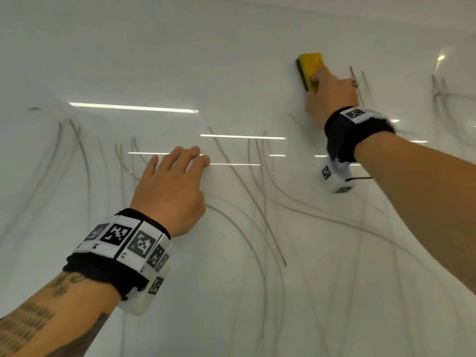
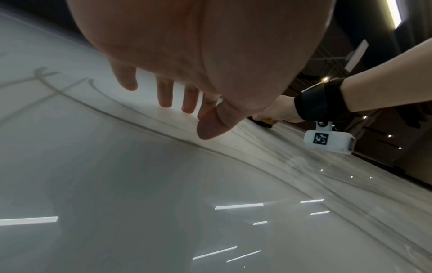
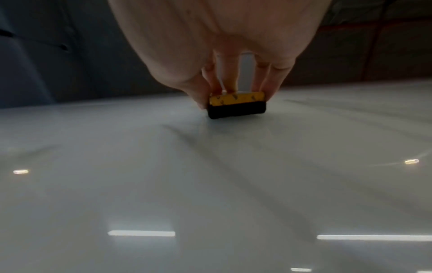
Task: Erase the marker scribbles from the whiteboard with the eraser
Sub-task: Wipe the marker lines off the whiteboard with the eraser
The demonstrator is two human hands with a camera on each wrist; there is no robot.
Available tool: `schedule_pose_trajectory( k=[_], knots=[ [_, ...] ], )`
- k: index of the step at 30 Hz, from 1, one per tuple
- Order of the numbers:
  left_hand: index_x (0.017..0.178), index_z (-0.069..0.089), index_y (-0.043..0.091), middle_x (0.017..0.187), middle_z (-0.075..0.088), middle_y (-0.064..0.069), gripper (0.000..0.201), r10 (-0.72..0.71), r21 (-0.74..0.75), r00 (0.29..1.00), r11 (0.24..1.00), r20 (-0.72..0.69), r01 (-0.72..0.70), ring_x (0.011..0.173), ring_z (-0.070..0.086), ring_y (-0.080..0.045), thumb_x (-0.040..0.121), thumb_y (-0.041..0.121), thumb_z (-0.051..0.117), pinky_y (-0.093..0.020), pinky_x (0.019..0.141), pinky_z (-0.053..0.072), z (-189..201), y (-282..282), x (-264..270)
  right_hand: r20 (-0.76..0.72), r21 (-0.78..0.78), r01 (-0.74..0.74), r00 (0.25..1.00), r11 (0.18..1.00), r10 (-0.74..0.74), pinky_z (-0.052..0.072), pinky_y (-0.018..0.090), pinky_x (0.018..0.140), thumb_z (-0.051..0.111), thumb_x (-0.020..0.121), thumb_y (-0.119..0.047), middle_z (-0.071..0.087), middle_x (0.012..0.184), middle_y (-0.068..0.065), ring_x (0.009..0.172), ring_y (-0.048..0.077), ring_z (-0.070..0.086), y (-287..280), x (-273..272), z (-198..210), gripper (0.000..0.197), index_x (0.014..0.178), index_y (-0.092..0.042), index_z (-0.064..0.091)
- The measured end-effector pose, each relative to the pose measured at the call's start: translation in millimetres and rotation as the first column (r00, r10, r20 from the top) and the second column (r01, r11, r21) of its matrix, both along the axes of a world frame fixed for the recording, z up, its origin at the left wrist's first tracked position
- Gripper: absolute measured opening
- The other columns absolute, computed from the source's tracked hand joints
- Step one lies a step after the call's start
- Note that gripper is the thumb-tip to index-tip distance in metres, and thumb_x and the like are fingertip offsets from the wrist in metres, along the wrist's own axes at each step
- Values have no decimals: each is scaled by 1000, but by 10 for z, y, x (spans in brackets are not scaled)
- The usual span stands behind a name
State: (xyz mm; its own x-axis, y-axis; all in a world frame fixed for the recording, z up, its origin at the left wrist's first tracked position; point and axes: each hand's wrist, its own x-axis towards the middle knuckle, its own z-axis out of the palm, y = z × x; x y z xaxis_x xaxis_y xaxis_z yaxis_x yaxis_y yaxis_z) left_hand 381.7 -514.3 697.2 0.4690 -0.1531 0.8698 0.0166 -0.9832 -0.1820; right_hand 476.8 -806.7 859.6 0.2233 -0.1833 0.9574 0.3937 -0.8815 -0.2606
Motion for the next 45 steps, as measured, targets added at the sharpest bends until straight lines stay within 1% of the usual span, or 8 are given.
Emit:
schedule_pose_trajectory(
  k=[7, 15, 19, 24, 31, 37, 42, 45],
  knots=[
    [150, 23, 25, 158, 19, 4, 59, 61, 0, 998, 998, 4, -61, 147, 19, -24, 94, 26, 42, -50, 121, 15, 59, -117, -23, 187, -624, -55, 958, 780, 217, 39, 43, 101, 57, 98, -22, 56, 147, 2, 105, 45, 53, 181, 2, -581, 47, 145, -17, 49],
    [141, 45, 17, 144, 41, -3, 55, 41, 137, 994, 989, 102, -55, 124, 45, -33, 87, 27, 45, -53, 100, 41, 177, -647, -110, -13, 88, 51, 999, 995, -50, 50, 45, 87, 47, 98, -19, 58, 120, 31, 109, 47, 57, -1197, 304, 152, 40, 138, -18, 44],
    [139, 48, 21, 142, 44, 0, 52, -63, 261, 995, 964, 82, 40, 124, 46, -28, 88, 33, 42, -44, 94, 42, 289, -1484, 7, 23, -156, -73, 997, 985, 77, 47, 42, 88, 48, 97, -25, 59, 122, 31, 110, 48, 55, -916, 356, -88, 55, 150, -29, 33],
    [139, 41, 28, 139, 41, 7, 51, -28, 247, 999, 969, 43, 17, 122, 44, -21, 90, 36, 47, -38, 88, 40, 285, -2232, 350, 228, -713, -18, 939, 700, 256, 43, 49, 97, 56, 96, -21, 52, 151, 6, 88, 43, 58, -1231, 364, -616, 39, 135, -16, 54],
    [143, 36, 32, 142, 35, 13, 53, -24, 109, 999, 994, 39, 20, 127, 37, -15, 91, 34, 48, -28, 82, 38, 249, -2389, 541, 72, -71, 39, 997, 997, -34, 52, 44, 88, 51, 99, -22, 64, 115, 28, 104, 46, 59, -2202, 527, 297, 36, 135, -16, 47],
    [137, 39, 30, 137, 37, 12, 47, -11, 75, 998, 997, 58, 7, 118, 40, -16, 91, 28, 45, -29, 77, 38, 260, -2463, 545, 137, -514, -48, 981, 857, 137, 45, 44, 92, 53, 98, -29, 64, 117, 21, 117, 47, 47, -1680, 504, 76, 44, 141, -22, 45],
    [138, 38, 30, 140, 33, 13, 50, 17, 63, 998, 998, 54, -20, 118, 39, -16, 89, 24, 47, -29, 77, 36, 212, -2487, 570, 112, -252, -36, 992, 967, 66, 44, 43, 99, 59, 93, -30, 50, 140, 23, 123, 47, 48, -1918, 374, 547, 48, 139, -32, 48],
    [139, 36, 31, 141, 29, 13, 52, 6, 40, 999, 999, 52, -8, 120, 36, -15, 89, 24, 48, -27, 79, 31, 156, -2477, 586, 111, -414, -55, 988, 908, 111, 35, 43, 109, 57, 96, -31, 47, 149, 16, 130, 46, 43, -1633, 339, 297, 54, 148, -31, 45]
  ],
)
